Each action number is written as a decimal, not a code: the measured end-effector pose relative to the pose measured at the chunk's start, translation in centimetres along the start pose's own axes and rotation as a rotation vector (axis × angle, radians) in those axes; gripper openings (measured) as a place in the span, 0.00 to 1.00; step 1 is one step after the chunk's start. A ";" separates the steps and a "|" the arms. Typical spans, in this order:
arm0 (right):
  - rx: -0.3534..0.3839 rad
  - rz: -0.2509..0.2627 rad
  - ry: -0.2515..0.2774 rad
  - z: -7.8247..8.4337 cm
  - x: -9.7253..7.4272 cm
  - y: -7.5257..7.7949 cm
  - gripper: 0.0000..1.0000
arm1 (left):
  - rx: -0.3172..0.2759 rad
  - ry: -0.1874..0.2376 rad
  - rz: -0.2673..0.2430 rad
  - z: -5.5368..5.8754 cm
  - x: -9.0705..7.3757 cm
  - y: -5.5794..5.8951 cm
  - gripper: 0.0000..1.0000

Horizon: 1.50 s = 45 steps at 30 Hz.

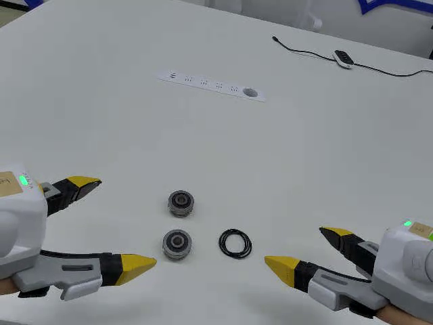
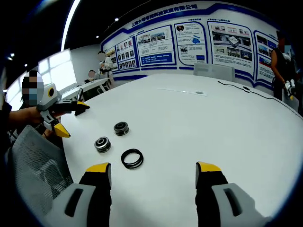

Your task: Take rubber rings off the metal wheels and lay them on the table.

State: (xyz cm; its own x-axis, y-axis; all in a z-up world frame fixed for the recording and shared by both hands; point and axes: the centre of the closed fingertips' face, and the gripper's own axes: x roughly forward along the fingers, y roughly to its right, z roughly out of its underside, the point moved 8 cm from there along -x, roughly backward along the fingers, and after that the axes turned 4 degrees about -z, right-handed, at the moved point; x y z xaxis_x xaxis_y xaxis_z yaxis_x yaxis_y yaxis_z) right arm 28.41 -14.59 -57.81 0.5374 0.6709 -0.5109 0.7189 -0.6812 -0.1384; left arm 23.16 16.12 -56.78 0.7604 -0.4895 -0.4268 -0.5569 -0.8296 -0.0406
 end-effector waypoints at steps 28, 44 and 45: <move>-0.046 -0.048 -0.028 -0.6 0.8 -0.9 0.75 | -0.029 -0.031 0.001 1.5 -0.5 0.5 0.94; -0.091 -0.048 -0.030 -0.7 0.7 -1.0 0.75 | -0.020 -0.056 0.020 1.9 -0.3 0.8 0.93; -0.099 -0.048 -0.031 -0.6 0.7 -1.0 0.74 | -0.020 -0.057 0.021 1.9 -0.3 0.9 0.93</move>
State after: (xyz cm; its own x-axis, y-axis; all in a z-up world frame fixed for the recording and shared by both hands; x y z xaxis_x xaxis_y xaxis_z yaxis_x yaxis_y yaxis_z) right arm 28.33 -13.23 -57.48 0.4884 0.6914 -0.5324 0.7844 -0.6151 -0.0792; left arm 21.83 16.07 -58.45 0.7283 -0.4913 -0.4778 -0.5652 -0.8249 -0.0133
